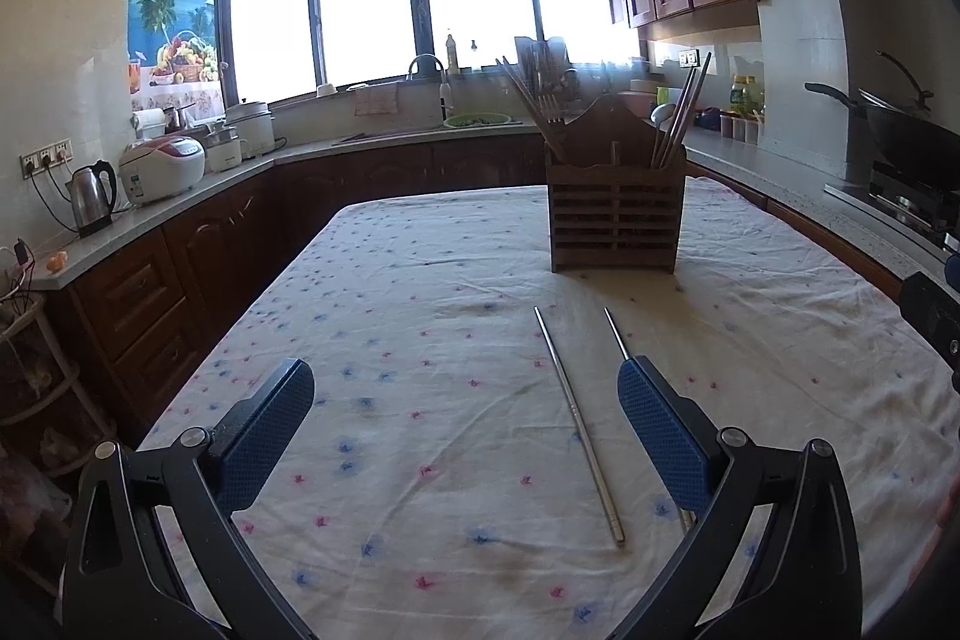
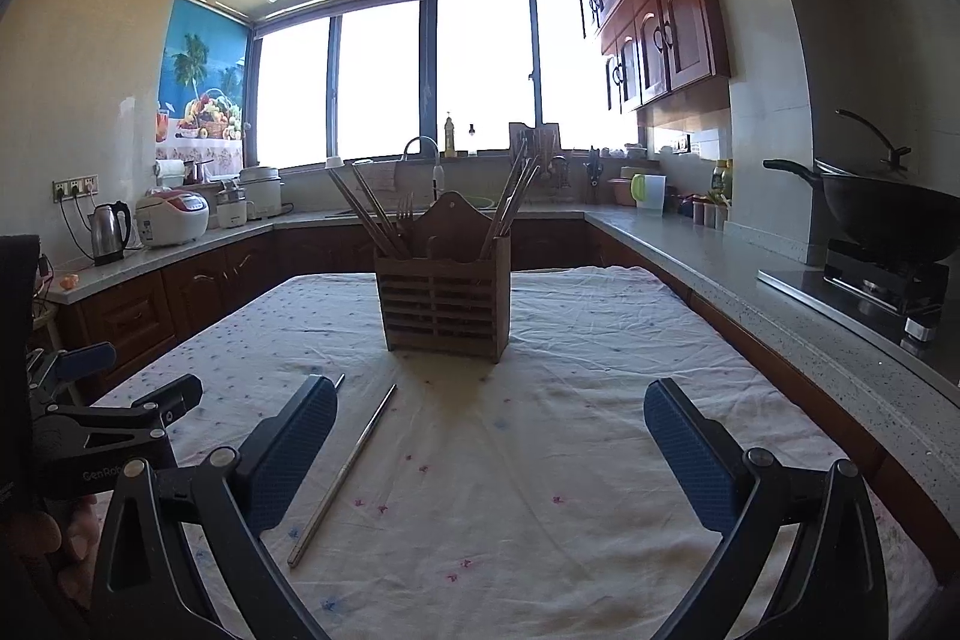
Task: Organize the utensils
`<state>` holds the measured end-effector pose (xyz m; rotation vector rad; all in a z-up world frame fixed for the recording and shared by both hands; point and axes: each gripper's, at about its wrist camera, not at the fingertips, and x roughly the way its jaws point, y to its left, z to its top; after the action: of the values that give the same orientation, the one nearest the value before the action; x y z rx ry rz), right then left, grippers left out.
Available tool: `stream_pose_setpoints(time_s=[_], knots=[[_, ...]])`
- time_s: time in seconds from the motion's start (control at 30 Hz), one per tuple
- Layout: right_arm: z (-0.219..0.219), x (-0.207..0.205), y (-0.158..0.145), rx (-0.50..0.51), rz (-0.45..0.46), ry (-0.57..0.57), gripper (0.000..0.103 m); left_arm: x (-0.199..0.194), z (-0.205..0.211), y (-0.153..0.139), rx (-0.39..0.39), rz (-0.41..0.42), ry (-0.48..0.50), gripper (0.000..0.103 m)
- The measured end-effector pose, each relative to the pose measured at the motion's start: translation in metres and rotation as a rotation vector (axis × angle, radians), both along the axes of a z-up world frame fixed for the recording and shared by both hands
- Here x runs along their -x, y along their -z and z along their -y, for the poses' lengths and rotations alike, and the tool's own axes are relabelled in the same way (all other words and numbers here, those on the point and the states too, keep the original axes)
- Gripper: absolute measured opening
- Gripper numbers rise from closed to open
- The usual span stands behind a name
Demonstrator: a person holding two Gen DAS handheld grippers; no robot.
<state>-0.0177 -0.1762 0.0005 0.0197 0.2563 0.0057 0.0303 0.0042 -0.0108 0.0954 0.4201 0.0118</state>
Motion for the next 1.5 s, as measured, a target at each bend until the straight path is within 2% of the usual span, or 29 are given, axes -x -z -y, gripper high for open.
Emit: stream_pose_setpoints(time_s=[0.67,1.3,1.5], knots=[[-0.002,0.002,0.015,0.011,-0.015,-0.008,0.103,0.014,-0.001,0.002,0.004,0.046,0.001,0.103],[-0.003,0.002,0.018,0.01,-0.017,-0.017,0.103,0.016,0.002,0.002,-0.001,0.047,0.014,0.103],[-0.004,0.002,0.018,0.013,-0.024,-0.02,0.103,0.013,0.002,0.002,0.008,0.025,0.031,0.103]])
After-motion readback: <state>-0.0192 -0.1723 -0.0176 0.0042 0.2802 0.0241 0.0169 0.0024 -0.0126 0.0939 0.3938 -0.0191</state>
